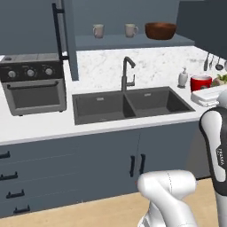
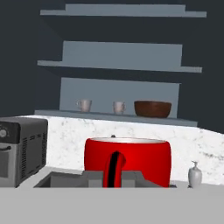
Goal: Gather all objects into one cabinet and sort the glasses and bowls to opposite sides.
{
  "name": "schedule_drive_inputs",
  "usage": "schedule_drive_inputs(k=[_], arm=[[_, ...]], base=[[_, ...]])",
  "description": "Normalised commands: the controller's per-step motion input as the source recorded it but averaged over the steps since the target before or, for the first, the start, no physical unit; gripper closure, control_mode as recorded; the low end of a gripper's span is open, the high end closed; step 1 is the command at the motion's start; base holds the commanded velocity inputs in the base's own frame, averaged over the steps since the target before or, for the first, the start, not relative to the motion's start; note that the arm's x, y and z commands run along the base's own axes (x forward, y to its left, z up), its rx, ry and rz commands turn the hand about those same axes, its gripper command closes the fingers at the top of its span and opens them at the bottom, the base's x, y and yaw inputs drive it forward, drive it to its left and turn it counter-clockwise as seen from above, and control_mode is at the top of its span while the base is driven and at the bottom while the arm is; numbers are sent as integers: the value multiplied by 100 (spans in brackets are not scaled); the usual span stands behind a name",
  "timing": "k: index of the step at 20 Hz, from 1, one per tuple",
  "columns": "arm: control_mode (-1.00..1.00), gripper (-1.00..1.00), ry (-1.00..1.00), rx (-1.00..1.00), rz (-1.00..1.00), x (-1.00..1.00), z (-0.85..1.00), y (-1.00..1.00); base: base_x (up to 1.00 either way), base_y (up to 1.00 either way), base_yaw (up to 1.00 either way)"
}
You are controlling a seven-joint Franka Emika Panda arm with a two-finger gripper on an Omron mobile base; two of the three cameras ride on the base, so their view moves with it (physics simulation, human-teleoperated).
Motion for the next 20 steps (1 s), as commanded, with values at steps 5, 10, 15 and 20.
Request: schedule_drive_inputs(k=[5, 10, 15, 20], arm=[[100, 100, 0, 0, 0, 0, 0, 0], [100, 100, 0, 0, 0, 0, 0, 0], [100, 100, 0, 0, 0, 0, 0, 0], [100, 100, 0, 0, 0, 0, 0, 0]], base=[[77, -32, 0], [26, -7, 0], [52, 0, 0], [28, 4, 0]])
